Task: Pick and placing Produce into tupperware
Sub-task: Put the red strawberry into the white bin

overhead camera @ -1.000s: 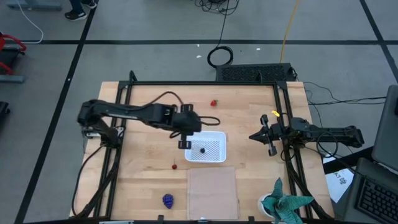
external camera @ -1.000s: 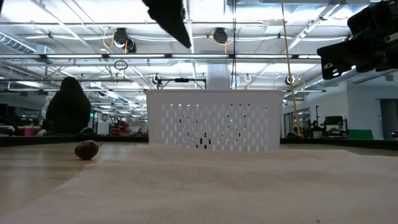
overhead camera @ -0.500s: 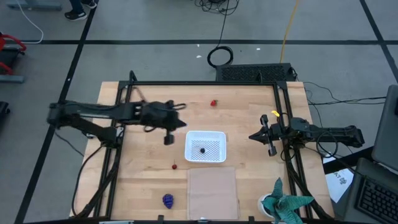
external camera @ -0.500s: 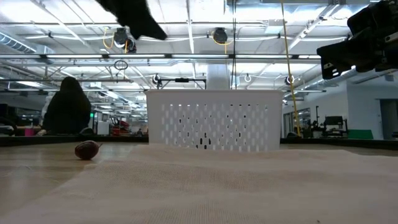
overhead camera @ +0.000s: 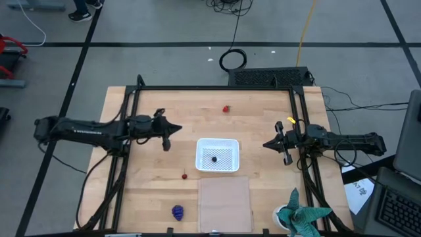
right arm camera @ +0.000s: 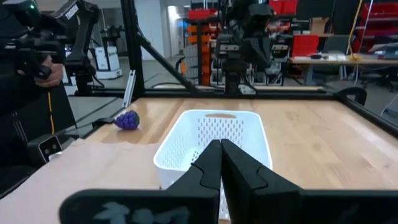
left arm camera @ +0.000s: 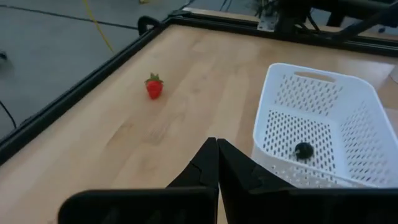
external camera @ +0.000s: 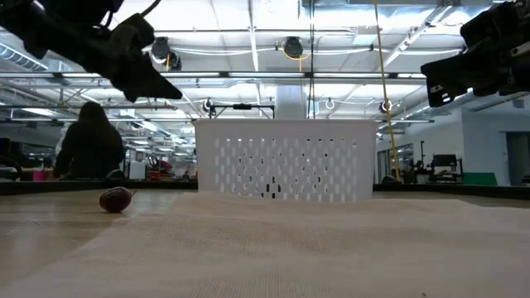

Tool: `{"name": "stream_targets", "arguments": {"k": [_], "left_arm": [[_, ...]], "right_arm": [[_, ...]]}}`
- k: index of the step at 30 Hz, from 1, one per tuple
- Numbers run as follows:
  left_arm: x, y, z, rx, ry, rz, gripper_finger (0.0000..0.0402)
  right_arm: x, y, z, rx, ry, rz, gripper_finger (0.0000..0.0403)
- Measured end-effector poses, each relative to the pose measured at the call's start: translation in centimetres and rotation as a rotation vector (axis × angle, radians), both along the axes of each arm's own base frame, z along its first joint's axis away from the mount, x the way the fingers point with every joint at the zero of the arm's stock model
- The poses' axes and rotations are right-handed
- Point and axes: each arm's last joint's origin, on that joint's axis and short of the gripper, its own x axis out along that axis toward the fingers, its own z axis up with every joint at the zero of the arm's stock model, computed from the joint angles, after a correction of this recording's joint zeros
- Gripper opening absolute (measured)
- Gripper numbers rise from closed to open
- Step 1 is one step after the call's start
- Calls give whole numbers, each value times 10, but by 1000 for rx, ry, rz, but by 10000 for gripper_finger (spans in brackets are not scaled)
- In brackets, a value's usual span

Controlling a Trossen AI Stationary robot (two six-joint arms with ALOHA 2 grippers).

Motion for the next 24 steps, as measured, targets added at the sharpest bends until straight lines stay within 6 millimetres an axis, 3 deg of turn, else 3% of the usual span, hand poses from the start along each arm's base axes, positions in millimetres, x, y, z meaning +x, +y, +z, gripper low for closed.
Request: {"name": "stream_targets", "arguments": {"k": [13,24], "left_arm": [[-31,-14,22,237,-144,-13,0],[-41,-12,-24,207,-263,-67,0]], "right_arm": [[0,0,1,25,-1,1,0],[0,0,0,25,1,3,0]]}}
